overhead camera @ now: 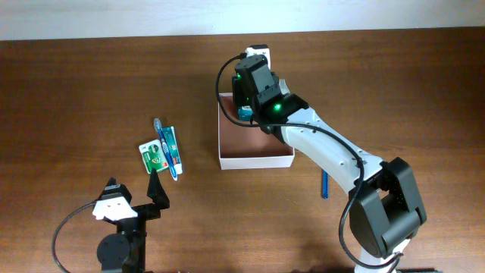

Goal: Pack container
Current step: 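Carry the Listerine bottle left and lower it into the box, then open the right gripper and move it down to the blue razor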

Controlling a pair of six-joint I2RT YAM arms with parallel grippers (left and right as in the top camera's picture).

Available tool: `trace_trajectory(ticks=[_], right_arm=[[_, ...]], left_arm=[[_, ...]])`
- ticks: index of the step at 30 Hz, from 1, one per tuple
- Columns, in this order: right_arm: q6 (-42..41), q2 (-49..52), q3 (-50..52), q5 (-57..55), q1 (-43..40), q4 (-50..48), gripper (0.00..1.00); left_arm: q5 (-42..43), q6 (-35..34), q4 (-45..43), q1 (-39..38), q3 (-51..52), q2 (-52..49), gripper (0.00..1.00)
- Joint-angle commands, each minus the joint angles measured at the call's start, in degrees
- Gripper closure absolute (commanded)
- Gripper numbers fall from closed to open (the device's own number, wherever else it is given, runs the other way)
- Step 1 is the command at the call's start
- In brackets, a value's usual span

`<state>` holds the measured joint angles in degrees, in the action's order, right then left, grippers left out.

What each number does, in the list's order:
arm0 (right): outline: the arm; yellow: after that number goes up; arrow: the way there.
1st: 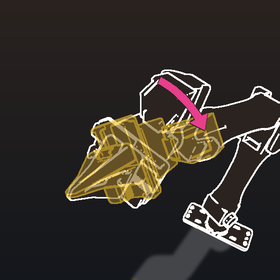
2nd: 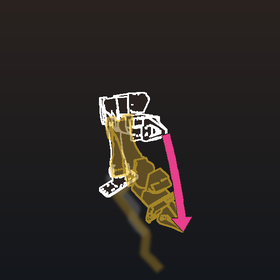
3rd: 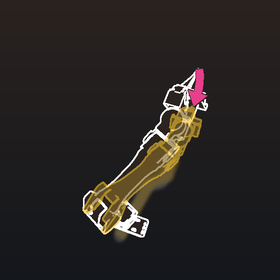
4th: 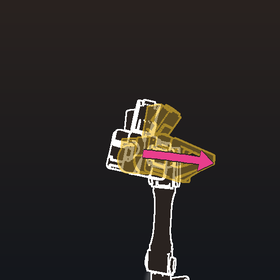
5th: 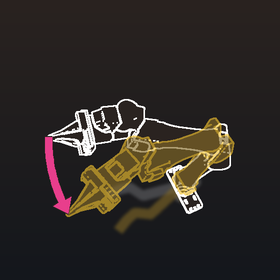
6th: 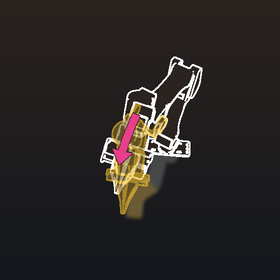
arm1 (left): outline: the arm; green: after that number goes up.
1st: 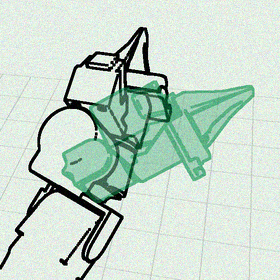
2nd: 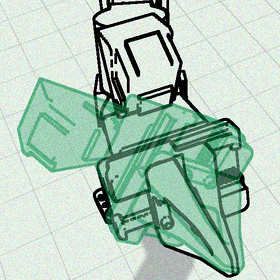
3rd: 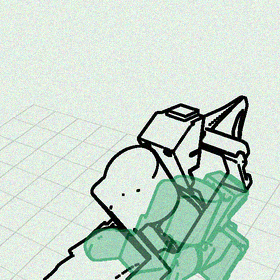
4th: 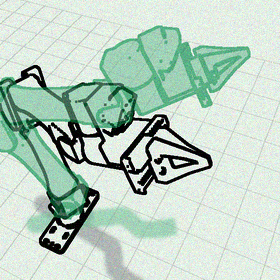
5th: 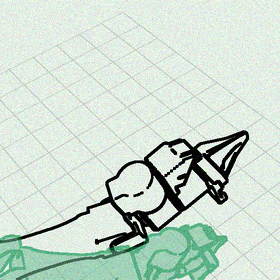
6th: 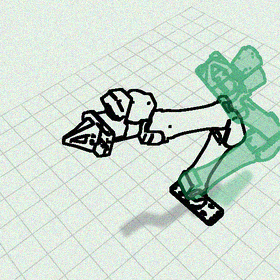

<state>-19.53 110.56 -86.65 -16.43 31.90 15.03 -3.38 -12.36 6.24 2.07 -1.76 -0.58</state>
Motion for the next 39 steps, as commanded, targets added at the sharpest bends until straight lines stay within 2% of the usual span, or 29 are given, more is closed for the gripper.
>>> trace_trajectory(ticks=[1, 7, 14, 17, 24, 28, 32, 34, 36, 39], right_arm=[[-0.3, -0.6, -4.4, 1.9, -0.4, 1.5, 0.41], [-0.3, -0.6, -16.3, 1.8, -0.5, 16.1, 0.40], [-0.5, -2.1, -32.0, 0.8, -3.2, 41.4, 0.27], [-0.5, -5.2, -33.0, 0.8, -6.3, 48.3, 0.23], [-2.7, -12.3, -32.4, 0.2, -9.5, 59.9, 0.22], [-10.1, -15.4, -27.5, -5.6, -9.4, 66.1, 0.21], [-12.5, -18.9, -16.7, -6.4, -9.4, 65.2, 0.21], [-12.5, -22.0, -9.6, -6.3, -9.4, 62.7, 0.21], [-14.2, -29.0, 2.4, -5.8, -9.4, 56.8, 0.20], [-12.8, -36.4, 13.0, -1.6, -9.4, 48.7, 0.20]], left_arm=[[0.0, 1.2, -0.4, 0.3, 0.5, 0.2, 0.01], [0.0, 1.2, -0.4, 0.3, 0.5, 0.2, 0.01], [0.0, 1.2, -0.4, 0.3, 0.5, 0.2, 0.01], [0.0, 1.2, -0.4, 0.3, 0.5, 0.2, 0.01], [0.0, 1.2, -0.4, 0.3, 0.5, 0.2, 0.01], [0.0, 1.2, -0.4, 0.3, 0.5, 0.2, 0.00], [0.0, 1.2, -0.4, 0.3, 0.5, 0.2, 0.01], [0.0, 1.2, -0.4, 0.3, 0.5, 0.2, 0.01], [0.0, 1.2, -0.4, 0.3, 0.5, 0.2, 0.01], [0.0, 1.2, -0.4, 0.3, 0.5, 0.2, 0.01]])
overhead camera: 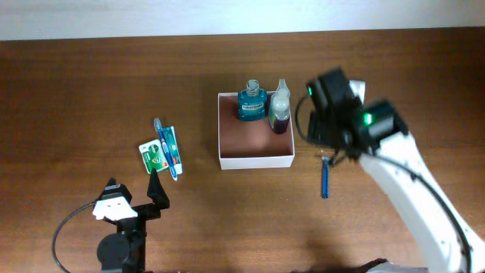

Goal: Pack container
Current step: 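Open the right gripper and move it down to the blue razor, then lower the right gripper and grasp the blue razor handle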

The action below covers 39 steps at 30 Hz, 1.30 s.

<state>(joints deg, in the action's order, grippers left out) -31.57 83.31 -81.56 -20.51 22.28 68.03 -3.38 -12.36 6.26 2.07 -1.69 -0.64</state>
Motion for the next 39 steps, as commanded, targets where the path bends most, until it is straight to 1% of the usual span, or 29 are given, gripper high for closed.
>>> trace_trajectory(ticks=[1, 3, 5, 8, 11, 17, 24, 26, 29, 31, 32, 36, 39], right_arm=[[0.5, -11.2, 10.9, 3.4, 0.2, -6.7, 0.21], [0.9, -13.7, 15.5, 3.5, 0.2, -9.3, 0.24], [0.9, -14.4, 19.3, 3.5, 0.2, -10.3, 0.24], [0.9, -12.9, 25.6, 3.1, 0.1, -12.2, 0.24], [0.9, -10.7, 31.4, 3.0, 0.1, -17.9, 0.24], [0.9, -8.9, 39.2, 2.9, 0.1, -27.8, 0.25], [0.9, -8.2, 45.8, 3.0, 0.1, -35.5, 0.25], [0.9, -8.2, 46.7, 2.4, 0.1, -37.5, 0.32], [0.9, -7.9, 47.0, 2.3, 0.1, -37.9, 0.36], [0.9, -7.4, 47.4, 2.3, 0.1, -38.1, 0.35], [0.9, -7.0, 47.5, 2.3, 0.1, -38.1, 0.31], [0.9, -4.7, 47.6, 2.6, 0.1, -38.4, 0.24], [0.9, -2.5, 47.6, 5.4, -1.7, -39.9, 0.19]], left_arm=[[0.0, 1.2, -0.4, 0.3, 0.5, 0.3, 0.01], [0.0, 1.2, -0.4, 0.3, 0.5, 0.3, 0.01], [0.0, 1.2, -0.4, 0.3, 0.5, 0.3, 0.01], [0.0, 1.2, -0.4, 0.3, 0.5, 0.3, 0.01], [0.0, 1.2, -0.4, 0.3, 0.5, 0.3, 0.01], [0.0, 1.2, -0.4, 0.3, 0.5, 0.3, 0.01], [0.0, 1.2, -0.4, 0.3, 0.5, 0.3, 0.01], [0.0, 1.2, -0.4, 0.3, 0.5, 0.3, 0.01], [0.0, 1.2, -0.4, 0.3, 0.5, 0.3, 0.01], [0.0, 1.2, -0.4, 0.3, 0.5, 0.3, 0.01], [0.0, 1.2, -0.4, 0.3, 0.5, 0.3, 0.01], [0.0, 1.2, -0.4, 0.3, 0.5, 0.3, 0.01], [0.0, 1.2, -0.4, 0.3, 0.5, 0.3, 0.01]])
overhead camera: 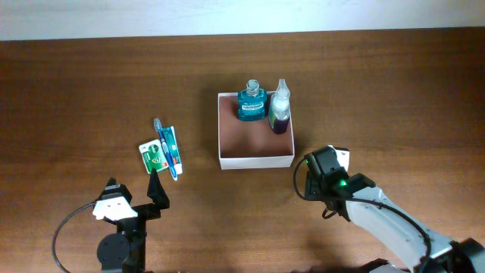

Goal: Pack container
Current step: 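Lower the right gripper and grasp the blue razor handle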

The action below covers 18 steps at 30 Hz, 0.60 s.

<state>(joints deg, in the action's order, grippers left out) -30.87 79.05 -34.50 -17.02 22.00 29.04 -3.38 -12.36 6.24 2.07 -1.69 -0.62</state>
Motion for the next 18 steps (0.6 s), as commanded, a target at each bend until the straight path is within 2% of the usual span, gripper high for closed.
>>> trace_trajectory(ticks=[1, 6, 11, 13, 15, 18], right_arm=[[0.2, 2.4, 0.5, 2.9, -2.3, -1.4, 0.18], [1.3, 5.4, 0.5, 7.9, -8.8, -4.0, 0.19], [9.6, 5.6, 0.5, 19.0, -13.3, -4.2, 0.20], [10.8, 5.6, 0.5, 21.0, -13.7, -4.2, 0.32], [11.0, 5.6, 0.5, 21.3, -13.7, -4.1, 0.48], [11.0, 5.6, 0.5, 21.3, -13.7, -3.9, 0.64]], left_arm=[[0.0, 1.2, -0.4, 0.3, 0.5, 0.3, 0.01], [0.0, 1.2, -0.4, 0.3, 0.5, 0.3, 0.01], [0.0, 1.2, -0.4, 0.3, 0.5, 0.3, 0.01], [0.0, 1.2, -0.4, 0.3, 0.5, 0.3, 0.01], [0.0, 1.2, -0.4, 0.3, 0.5, 0.3, 0.01], [0.0, 1.1, -0.4, 0.3, 0.5, 0.3, 0.00]])
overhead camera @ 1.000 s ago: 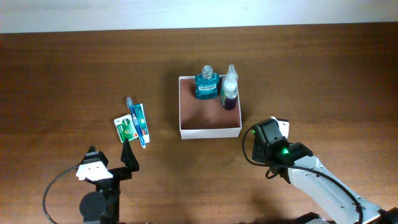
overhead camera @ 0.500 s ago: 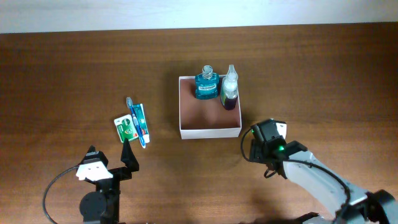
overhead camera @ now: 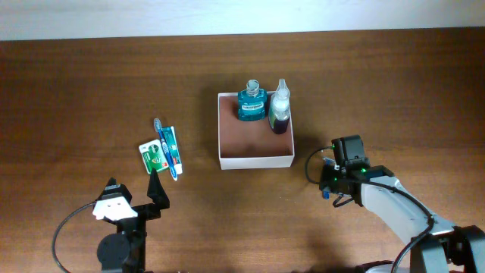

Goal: Pack container
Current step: 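Lower the right gripper and grasp the blue razor handle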

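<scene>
The white open box sits mid-table with a teal bottle and a clear bottle with purple liquid upright along its back wall. My right gripper hangs low just right of the box, over a slim blue stick-like item of which only a tip shows. Whether its fingers are closed on it is hidden. A toothpaste tube, a blue toothbrush and a green packet lie at the left. My left gripper rests below them, fingers together and empty.
The left arm's base and cable occupy the front left. The right arm reaches in from the front right corner. Bare wood tabletop surrounds the box.
The right wrist now sits further right and slightly back, still low over the blue item. The bottles, the box and the left-side items have not moved.
My right gripper first reached over the back of the box, covering the bottles. Then it was clear to the box's right, with both bottles standing inside. Later it was down over the blue item on the table, where it remains.
</scene>
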Controlling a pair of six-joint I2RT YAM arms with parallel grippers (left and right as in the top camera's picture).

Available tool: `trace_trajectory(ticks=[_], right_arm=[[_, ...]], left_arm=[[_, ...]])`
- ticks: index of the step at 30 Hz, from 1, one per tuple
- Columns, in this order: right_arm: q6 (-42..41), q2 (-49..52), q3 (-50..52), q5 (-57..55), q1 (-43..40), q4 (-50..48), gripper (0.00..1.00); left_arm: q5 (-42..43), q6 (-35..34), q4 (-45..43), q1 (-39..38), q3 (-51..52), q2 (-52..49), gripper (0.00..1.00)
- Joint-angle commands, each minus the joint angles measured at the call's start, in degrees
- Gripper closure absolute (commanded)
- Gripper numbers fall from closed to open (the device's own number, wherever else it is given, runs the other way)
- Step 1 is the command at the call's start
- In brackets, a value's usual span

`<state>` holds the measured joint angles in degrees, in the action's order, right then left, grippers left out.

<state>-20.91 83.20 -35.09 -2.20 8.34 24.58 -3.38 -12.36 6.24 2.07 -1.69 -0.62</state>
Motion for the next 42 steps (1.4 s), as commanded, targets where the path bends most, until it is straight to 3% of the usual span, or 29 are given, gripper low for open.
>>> trace_trajectory(ticks=[1, 7, 21, 26, 32, 38, 42], right_arm=[[1.0, 1.4, 1.1, 6.5, -0.1, 0.7, 0.65], [1.0, 1.4, 1.1, 6.5, -0.1, 0.9, 0.77], [1.3, 1.5, 1.1, 5.8, -0.1, 1.0, 0.72], [3.5, 1.8, 1.1, -1.0, -0.1, 2.5, 0.70], [2.2, 1.9, 1.1, -1.0, -0.1, 2.6, 0.71], [2.0, 2.1, 1.1, -0.9, -0.1, 2.6, 0.77], [2.0, 2.2, 1.1, -0.8, -0.1, 2.6, 0.90]], left_arm=[[0.0, 1.2, -0.4, 0.3, 0.5, 0.3, 0.01], [0.0, 1.2, -0.4, 0.3, 0.5, 0.3, 0.01], [0.0, 1.2, -0.4, 0.3, 0.5, 0.3, 0.01], [0.0, 1.2, -0.4, 0.3, 0.5, 0.3, 0.01], [0.0, 1.2, -0.4, 0.3, 0.5, 0.3, 0.01], [0.0, 1.2, -0.4, 0.3, 0.5, 0.3, 0.01], [0.0, 1.2, -0.4, 0.3, 0.5, 0.3, 0.01]])
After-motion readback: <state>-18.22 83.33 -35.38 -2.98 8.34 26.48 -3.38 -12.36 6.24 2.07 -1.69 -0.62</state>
